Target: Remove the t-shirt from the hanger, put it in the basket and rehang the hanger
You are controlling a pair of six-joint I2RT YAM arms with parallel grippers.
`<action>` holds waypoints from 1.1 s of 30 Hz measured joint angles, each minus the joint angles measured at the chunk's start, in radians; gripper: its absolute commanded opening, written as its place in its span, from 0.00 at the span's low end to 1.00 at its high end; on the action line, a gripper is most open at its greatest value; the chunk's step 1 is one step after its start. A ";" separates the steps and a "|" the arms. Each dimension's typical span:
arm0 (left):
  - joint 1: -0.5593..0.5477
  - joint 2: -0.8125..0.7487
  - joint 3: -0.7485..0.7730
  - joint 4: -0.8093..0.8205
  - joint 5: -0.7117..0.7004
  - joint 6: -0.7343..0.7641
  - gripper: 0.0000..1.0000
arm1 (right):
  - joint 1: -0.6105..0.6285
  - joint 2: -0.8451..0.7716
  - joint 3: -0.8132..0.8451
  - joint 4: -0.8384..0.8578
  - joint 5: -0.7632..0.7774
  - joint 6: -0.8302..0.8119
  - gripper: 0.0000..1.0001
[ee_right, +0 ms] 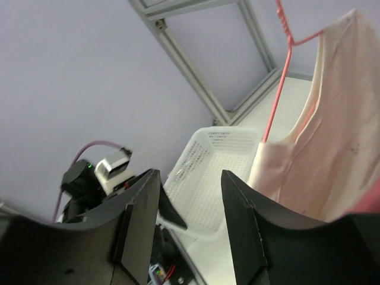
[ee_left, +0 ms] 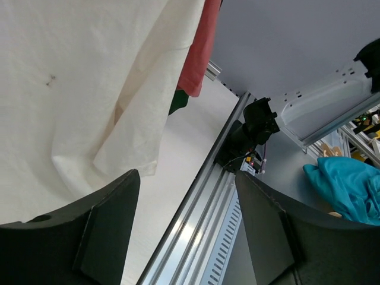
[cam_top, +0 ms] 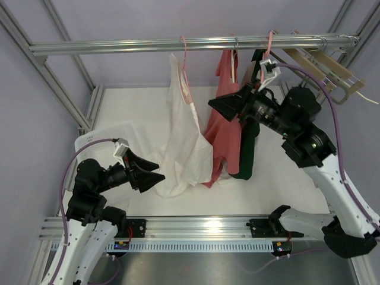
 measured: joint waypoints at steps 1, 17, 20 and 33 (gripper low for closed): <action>0.000 -0.005 -0.001 -0.003 -0.001 0.004 0.79 | 0.019 0.052 0.064 -0.022 0.042 -0.030 0.57; -0.024 -0.070 -0.024 -0.016 -0.018 0.016 0.80 | 0.150 0.733 0.753 -0.366 0.563 -0.380 0.56; -0.026 -0.071 -0.025 -0.016 -0.023 0.016 0.80 | 0.159 0.769 0.782 -0.388 0.591 -0.401 0.50; -0.027 -0.071 -0.025 -0.016 -0.034 0.015 0.77 | 0.200 0.808 0.844 -0.395 0.696 -0.471 0.16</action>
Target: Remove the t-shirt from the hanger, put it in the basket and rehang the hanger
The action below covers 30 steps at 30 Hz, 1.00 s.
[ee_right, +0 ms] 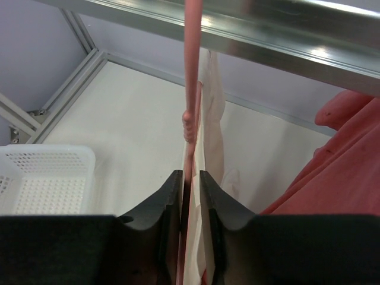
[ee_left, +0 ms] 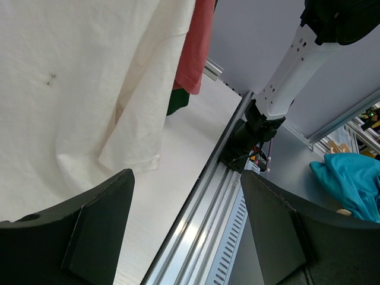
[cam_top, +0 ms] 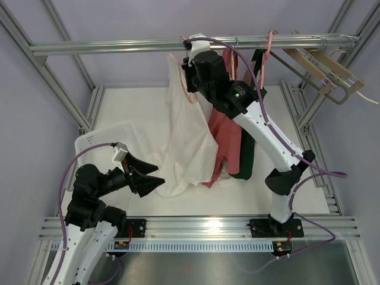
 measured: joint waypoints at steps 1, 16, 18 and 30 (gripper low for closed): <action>0.000 0.000 0.000 0.000 0.000 0.000 0.77 | 0.001 0.000 0.000 0.000 0.004 -0.005 0.12; 0.000 0.039 0.008 -0.002 0.000 -0.003 0.91 | 0.064 -0.051 -0.099 0.208 0.116 -0.087 0.00; 0.000 0.057 0.023 -0.009 0.000 -0.005 0.95 | 0.064 -0.088 -0.154 0.249 0.119 -0.085 0.00; -0.090 0.239 0.234 -0.013 -0.042 -0.003 0.99 | 0.082 -0.384 -0.649 0.467 0.188 0.044 0.00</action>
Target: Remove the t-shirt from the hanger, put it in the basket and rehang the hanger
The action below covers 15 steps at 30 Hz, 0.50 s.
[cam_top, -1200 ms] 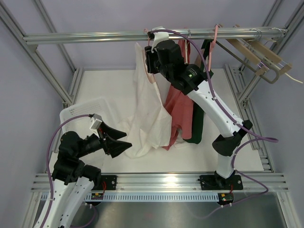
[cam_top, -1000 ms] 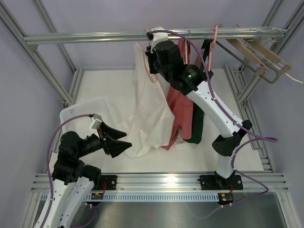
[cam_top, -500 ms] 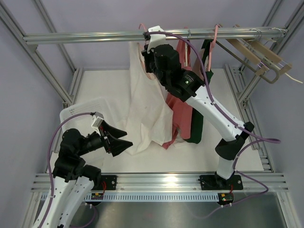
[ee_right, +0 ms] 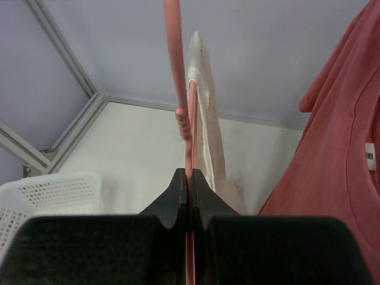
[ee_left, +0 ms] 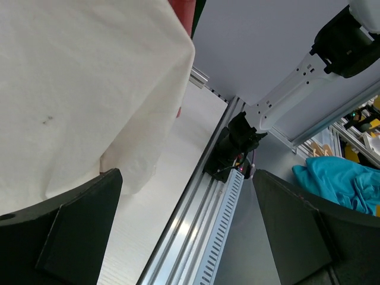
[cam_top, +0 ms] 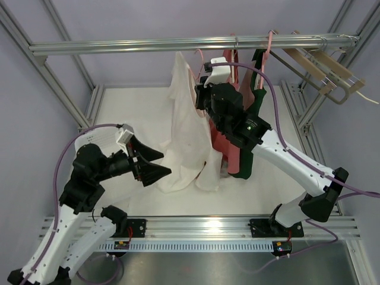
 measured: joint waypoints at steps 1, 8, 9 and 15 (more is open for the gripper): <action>-0.041 0.021 0.018 0.000 -0.024 0.002 0.99 | 0.011 -0.007 -0.020 0.010 0.020 0.005 0.00; -0.480 0.198 0.101 0.006 -0.355 0.045 0.99 | 0.108 -0.019 -0.038 0.021 0.142 0.033 0.00; -0.529 0.228 0.107 0.005 -0.420 0.050 0.99 | 0.124 -0.025 -0.038 0.021 0.156 0.037 0.00; -0.750 0.365 0.162 -0.015 -0.745 0.082 0.94 | 0.225 -0.100 -0.058 0.027 0.220 0.055 0.00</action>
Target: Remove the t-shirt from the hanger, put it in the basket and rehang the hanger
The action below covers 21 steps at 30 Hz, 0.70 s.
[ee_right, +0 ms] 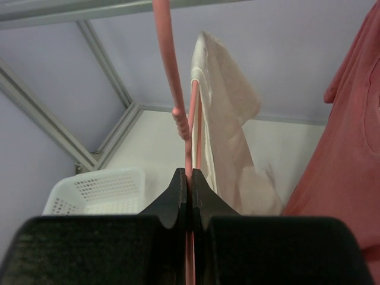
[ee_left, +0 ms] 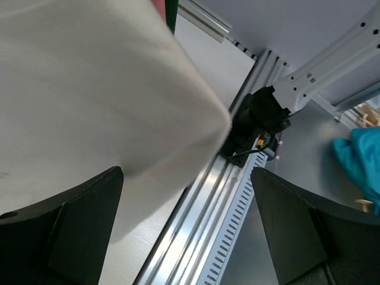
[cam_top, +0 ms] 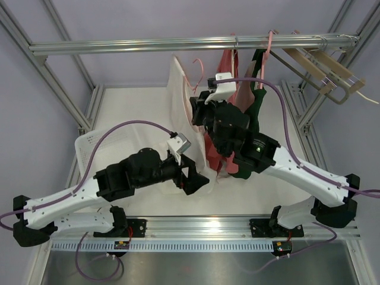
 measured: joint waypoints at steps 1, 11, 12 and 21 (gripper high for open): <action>-0.035 0.018 0.011 0.000 -0.058 0.007 0.94 | 0.014 -0.018 -0.006 0.001 0.005 0.002 0.00; -0.209 0.130 0.080 0.019 -0.349 0.043 0.21 | 0.090 -0.170 -0.055 0.015 0.051 0.023 0.00; -0.222 0.131 0.080 0.024 -0.362 0.050 0.14 | 0.090 -0.170 -0.057 0.015 0.052 0.023 0.00; -0.315 0.115 0.040 0.079 -0.370 0.053 0.00 | 0.087 -0.159 -0.056 0.101 0.053 -0.061 0.00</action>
